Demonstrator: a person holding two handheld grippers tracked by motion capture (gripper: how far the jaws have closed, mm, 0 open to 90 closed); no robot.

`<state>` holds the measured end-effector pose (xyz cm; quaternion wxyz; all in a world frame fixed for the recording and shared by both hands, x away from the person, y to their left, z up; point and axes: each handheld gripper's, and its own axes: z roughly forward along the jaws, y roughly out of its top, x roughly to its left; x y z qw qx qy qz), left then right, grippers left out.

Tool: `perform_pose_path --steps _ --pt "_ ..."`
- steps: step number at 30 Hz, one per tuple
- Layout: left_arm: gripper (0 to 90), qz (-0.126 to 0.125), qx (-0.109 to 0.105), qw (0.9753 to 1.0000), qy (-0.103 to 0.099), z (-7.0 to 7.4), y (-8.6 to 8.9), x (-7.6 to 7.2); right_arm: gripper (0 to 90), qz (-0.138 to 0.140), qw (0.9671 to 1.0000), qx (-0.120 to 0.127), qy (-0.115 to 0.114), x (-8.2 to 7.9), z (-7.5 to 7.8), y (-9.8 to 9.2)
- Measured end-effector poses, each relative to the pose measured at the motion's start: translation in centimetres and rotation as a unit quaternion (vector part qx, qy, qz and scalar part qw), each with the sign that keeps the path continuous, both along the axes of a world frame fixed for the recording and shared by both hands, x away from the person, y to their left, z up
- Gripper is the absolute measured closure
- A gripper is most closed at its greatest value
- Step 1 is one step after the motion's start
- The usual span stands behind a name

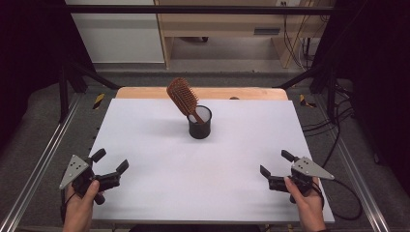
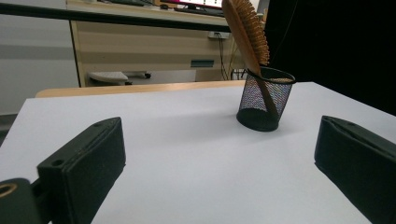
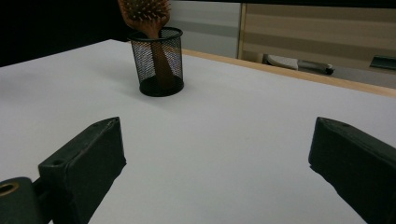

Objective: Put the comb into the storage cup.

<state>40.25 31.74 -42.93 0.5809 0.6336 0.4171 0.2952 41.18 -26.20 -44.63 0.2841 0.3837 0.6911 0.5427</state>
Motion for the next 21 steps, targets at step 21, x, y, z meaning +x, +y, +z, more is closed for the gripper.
perform_pose_path --steps 21 --pt "2.5 -0.015 0.026 0.9995 -0.008 -1.3 -1.6 -1.1 3.5 0.013 0.9998 0.014 -0.008 0.0 -0.3 0.6"
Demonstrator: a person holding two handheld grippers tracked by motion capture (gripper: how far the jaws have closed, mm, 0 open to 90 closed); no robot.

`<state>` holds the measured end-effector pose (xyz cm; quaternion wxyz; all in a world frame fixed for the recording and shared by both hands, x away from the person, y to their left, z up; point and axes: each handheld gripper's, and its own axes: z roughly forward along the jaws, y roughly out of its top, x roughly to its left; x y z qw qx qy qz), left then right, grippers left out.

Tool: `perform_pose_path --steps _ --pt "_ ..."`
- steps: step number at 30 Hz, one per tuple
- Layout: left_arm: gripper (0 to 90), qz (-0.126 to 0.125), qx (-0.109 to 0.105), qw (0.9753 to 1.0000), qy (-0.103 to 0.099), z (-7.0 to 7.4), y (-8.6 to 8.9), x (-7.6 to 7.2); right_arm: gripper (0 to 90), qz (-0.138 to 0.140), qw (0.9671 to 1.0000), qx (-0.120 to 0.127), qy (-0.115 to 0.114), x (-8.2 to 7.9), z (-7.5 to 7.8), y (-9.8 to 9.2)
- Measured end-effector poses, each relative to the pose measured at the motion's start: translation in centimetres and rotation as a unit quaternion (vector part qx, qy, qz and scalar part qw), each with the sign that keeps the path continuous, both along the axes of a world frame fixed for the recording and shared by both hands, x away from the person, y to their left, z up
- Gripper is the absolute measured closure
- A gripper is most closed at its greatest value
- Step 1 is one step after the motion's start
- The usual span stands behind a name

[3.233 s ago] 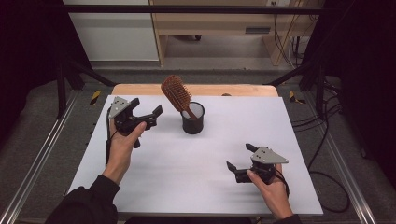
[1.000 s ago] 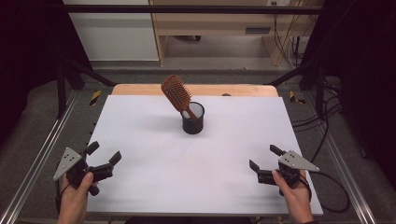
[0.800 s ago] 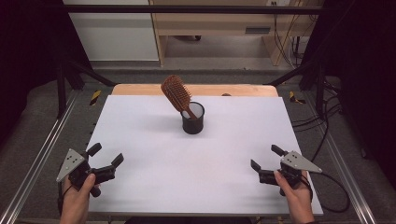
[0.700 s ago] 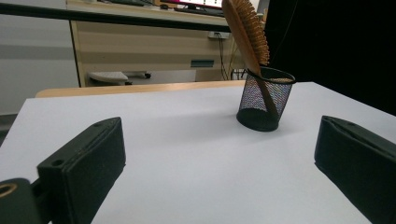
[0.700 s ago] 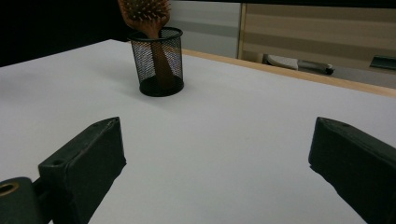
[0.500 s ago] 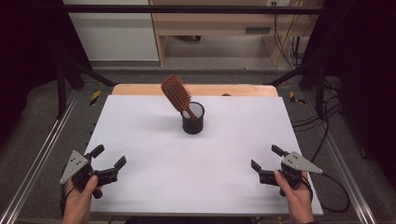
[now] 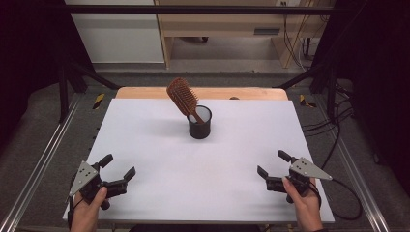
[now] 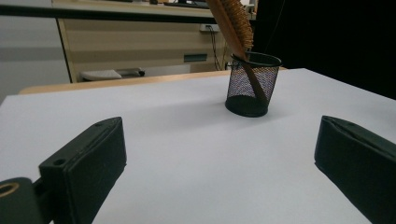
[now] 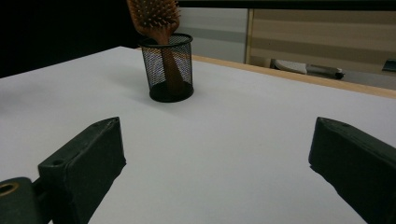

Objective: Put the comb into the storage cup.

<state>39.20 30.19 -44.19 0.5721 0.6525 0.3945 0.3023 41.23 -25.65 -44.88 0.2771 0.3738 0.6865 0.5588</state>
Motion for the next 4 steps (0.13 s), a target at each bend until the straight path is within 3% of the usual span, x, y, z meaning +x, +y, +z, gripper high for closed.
perform_pose_path --steps 4 --pt "2.4 0.008 0.004 0.9999 -0.015 0.09 -0.21 -0.25 3.5 0.002 1.0000 0.001 0.002 0.08 -0.18 0.17"
